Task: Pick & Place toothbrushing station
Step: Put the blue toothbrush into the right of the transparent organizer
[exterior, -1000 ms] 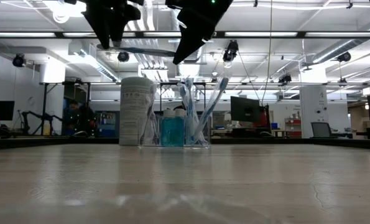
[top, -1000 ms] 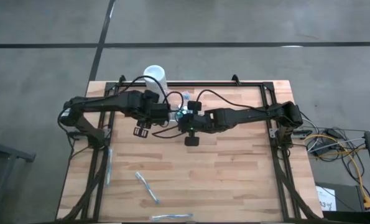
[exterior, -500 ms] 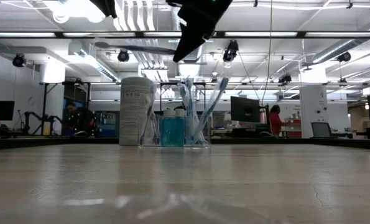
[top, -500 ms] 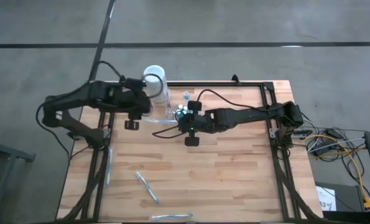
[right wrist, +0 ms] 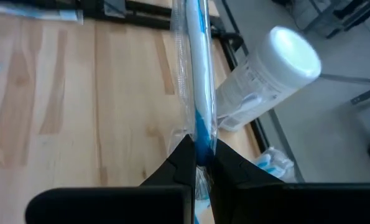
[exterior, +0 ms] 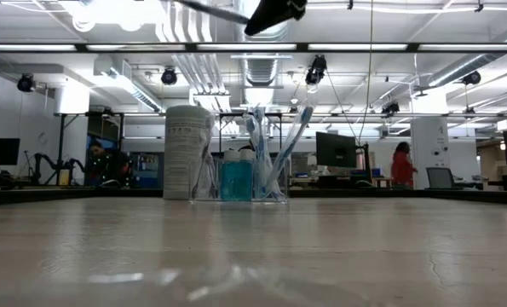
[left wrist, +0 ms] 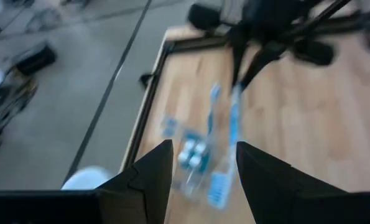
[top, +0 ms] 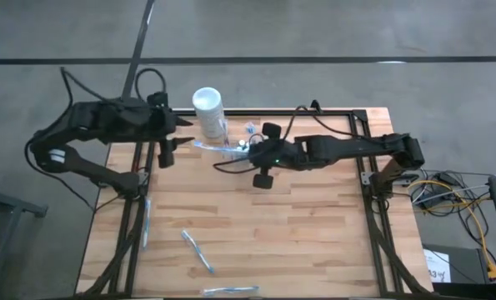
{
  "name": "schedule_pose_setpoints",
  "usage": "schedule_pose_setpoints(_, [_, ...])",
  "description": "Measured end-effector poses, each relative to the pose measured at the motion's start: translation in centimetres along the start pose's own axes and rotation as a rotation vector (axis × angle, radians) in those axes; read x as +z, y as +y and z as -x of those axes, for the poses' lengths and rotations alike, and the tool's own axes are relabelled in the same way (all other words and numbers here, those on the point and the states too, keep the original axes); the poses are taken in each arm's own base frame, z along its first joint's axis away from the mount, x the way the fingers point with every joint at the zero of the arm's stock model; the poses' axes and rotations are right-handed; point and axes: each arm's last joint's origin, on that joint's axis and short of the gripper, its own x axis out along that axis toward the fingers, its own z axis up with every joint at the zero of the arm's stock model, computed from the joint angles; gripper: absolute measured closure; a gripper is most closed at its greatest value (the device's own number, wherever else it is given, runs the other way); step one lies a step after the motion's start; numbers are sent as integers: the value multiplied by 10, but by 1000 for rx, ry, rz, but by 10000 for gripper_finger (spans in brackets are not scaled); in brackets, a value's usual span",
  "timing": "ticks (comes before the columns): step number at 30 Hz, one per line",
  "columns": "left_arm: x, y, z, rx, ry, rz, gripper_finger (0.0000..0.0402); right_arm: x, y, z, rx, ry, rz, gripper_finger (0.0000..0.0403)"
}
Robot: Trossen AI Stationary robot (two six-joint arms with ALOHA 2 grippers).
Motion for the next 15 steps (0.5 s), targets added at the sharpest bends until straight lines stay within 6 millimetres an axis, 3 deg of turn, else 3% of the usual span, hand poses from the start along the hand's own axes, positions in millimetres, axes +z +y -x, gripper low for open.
schedule_pose_setpoints(6, [-1,-2,5,-109,-119,-11,220,5,-6,23,5,-56,-16,390])
schedule_pose_setpoints(10, [-8,-5,2,-107,-163,-14,220,6,-8,36,12,-72,-17,390])
schedule_pose_setpoints(15, [-16,-6,1,-71,-339,-22,220,6,-7,48,26,-92,-15,390])
